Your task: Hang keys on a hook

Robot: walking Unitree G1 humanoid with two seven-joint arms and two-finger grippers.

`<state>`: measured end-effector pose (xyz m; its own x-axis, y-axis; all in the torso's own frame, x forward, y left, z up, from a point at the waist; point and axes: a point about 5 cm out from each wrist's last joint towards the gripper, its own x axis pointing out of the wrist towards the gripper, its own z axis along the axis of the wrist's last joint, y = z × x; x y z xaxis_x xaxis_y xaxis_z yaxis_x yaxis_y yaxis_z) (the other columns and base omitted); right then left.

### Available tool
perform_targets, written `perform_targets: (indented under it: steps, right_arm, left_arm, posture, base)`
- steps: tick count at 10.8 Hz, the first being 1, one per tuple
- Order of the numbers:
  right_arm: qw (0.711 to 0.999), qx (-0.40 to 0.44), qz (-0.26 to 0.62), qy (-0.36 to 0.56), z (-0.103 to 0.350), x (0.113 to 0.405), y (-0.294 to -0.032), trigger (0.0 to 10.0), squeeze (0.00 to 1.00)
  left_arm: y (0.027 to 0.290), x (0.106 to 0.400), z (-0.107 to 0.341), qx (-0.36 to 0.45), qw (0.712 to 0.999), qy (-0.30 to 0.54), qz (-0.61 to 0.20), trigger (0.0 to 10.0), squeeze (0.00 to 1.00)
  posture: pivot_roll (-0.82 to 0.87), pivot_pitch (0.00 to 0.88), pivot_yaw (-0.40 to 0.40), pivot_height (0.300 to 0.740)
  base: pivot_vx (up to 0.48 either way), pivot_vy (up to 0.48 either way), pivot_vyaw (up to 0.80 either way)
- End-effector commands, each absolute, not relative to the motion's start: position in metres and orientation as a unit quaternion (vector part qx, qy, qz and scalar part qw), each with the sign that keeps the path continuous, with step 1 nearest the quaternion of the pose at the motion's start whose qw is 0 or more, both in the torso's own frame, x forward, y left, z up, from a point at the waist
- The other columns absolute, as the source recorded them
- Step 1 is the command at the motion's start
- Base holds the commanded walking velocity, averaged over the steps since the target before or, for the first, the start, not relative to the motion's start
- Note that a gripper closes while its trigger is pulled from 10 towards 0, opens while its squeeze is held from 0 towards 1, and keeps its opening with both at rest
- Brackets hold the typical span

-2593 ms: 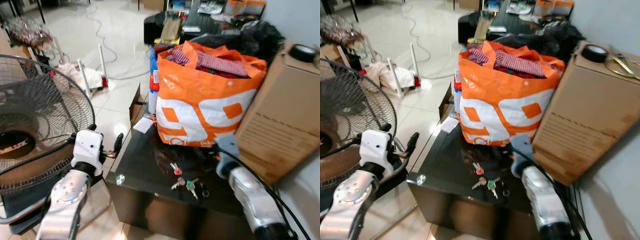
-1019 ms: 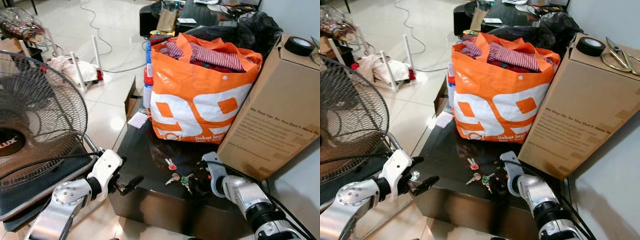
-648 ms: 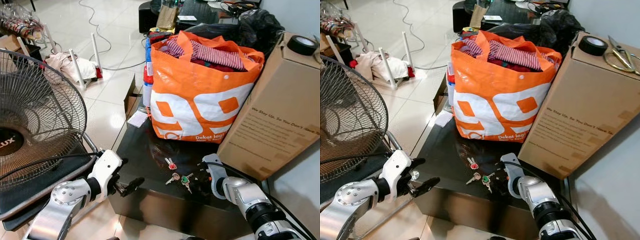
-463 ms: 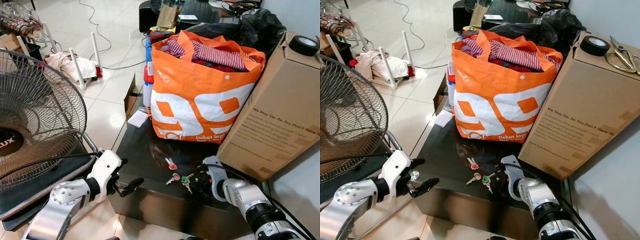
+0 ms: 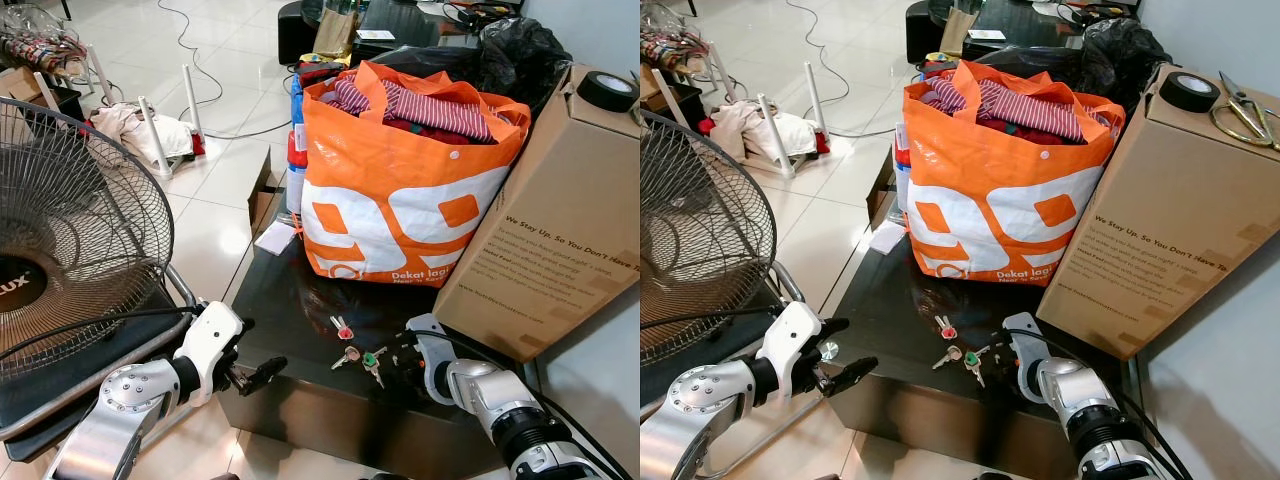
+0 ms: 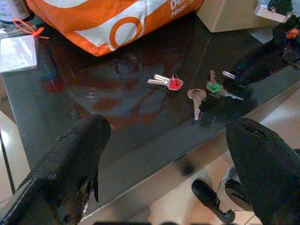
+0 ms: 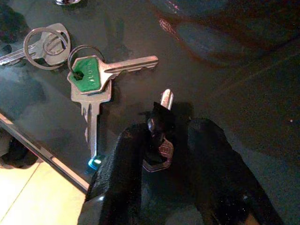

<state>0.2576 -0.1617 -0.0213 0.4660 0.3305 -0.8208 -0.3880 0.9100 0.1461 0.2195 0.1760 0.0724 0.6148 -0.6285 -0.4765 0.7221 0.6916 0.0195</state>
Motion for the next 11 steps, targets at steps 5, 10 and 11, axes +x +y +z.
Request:
perform_targets:
  steps: [5,10,11]
  right_arm:
    - [0.852,-0.041,0.2,0.481,-0.026,0.254,-0.169,0.0,0.0]
    - [0.889,-0.067,0.226,0.393,0.0,0.268,-0.174,0.0,0.0]
    - [0.916,-0.066,0.227,0.323,0.02,0.274,-0.177,0.0,0.0]
  left_arm:
    - [0.175,0.223,0.076,0.12,0.893,0.212,-0.379,10.0,0.57]
    - [0.187,0.232,0.083,0.155,0.909,0.182,-0.341,10.0,0.55]
    - [0.192,0.241,0.093,0.159,0.924,0.151,-0.312,10.0,0.54]
  posture:
    - [-0.08,0.016,-0.062,0.74]
    - [-0.07,0.0,-0.045,0.74]
    - [-0.06,0.0,-0.041,0.74]
  base:
    - [0.0,0.0,0.0]
    - [0.0,0.0,0.0]
    - [0.0,0.0,0.0]
